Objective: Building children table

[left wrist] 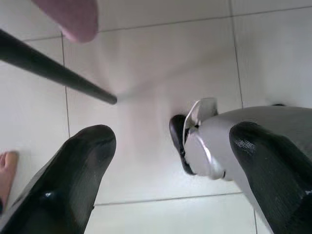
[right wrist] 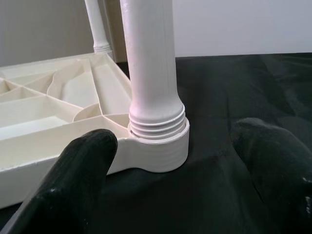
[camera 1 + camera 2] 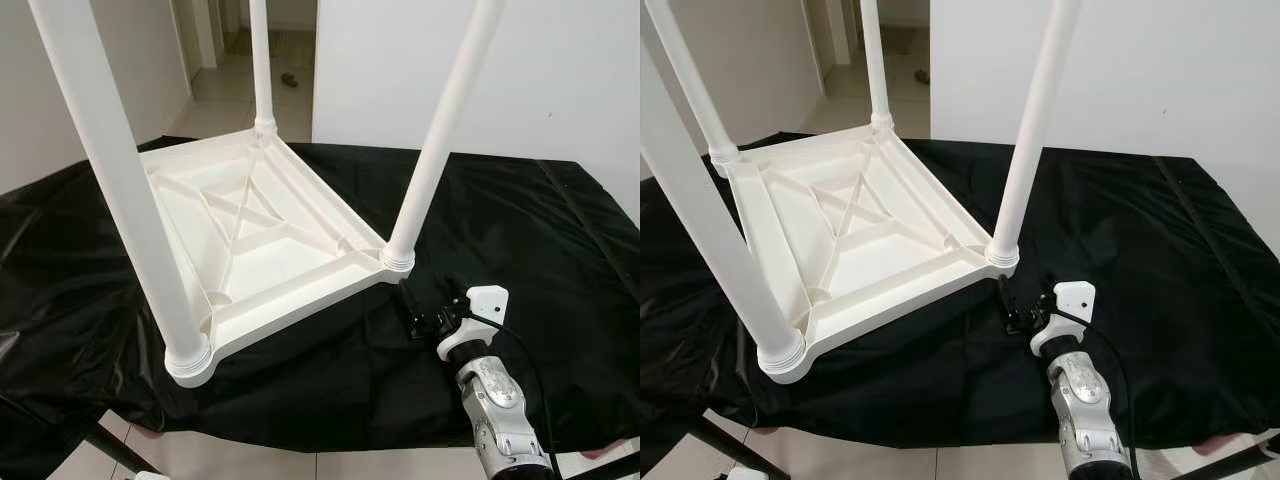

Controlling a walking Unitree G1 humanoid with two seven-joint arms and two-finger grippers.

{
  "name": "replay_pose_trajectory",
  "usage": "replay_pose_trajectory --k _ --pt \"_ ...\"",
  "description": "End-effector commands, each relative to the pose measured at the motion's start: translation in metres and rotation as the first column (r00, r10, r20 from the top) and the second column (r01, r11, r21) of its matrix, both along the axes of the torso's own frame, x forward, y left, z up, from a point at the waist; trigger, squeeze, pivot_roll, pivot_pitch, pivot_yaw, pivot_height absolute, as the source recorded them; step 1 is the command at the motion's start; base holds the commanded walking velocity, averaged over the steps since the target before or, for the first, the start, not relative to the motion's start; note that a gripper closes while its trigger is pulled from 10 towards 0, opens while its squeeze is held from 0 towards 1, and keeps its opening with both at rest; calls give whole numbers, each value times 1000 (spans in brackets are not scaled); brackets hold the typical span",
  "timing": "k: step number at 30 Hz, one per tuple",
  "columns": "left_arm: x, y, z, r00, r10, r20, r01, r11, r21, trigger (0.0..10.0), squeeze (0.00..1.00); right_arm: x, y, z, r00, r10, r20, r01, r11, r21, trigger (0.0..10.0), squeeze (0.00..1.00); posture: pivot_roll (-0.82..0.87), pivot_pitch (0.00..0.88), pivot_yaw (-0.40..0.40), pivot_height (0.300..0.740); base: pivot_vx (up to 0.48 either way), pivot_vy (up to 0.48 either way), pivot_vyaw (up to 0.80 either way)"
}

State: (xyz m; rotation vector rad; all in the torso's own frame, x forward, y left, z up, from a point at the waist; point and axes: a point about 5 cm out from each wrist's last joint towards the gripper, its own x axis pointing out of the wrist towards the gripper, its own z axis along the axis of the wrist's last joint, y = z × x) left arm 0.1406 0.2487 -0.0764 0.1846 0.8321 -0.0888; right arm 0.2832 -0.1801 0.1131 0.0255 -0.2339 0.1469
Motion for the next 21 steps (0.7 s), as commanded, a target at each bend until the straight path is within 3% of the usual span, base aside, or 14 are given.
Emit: replay_pose_trajectory --k 1,6,11,17,19,21 --pt "6 8 1 998 59 -15 -58 996 60 10000 0 -4 -3 0 999 -39 16 39 999 10 10000 0 83 63 29 740 0 0 0" --pt "25 -1 4 999 33 -1 -33 998 61 10000 0 -13 2 0 999 -25 35 24 999 25 10000 0 60 55 54 740 0 0 0" --pt "31 -7 5 1000 19 5 -20 998 56 10000 0 -19 5 1 999 8 43 -9 1000 29 10000 0 37 47 73 740 0 0 0" --pt "38 -18 5 1000 -27 4 27 998 50 10000 0 -36 14 2 987 156 39 -157 988 8 10000 0 14 45 96 740 0 0 0" --pt "44 -20 7 998 -61 0 61 997 54 10000 0 -48 18 -1 951 309 1 -308 950 -39 10000 0 -2 45 127 740 0 0 0" --pt "47 -21 7 997 -73 -1 73 996 55 10000 0 -52 19 -3 932 362 -17 -363 930 -59 10000 0 -2 45 127 740 0 0 0"
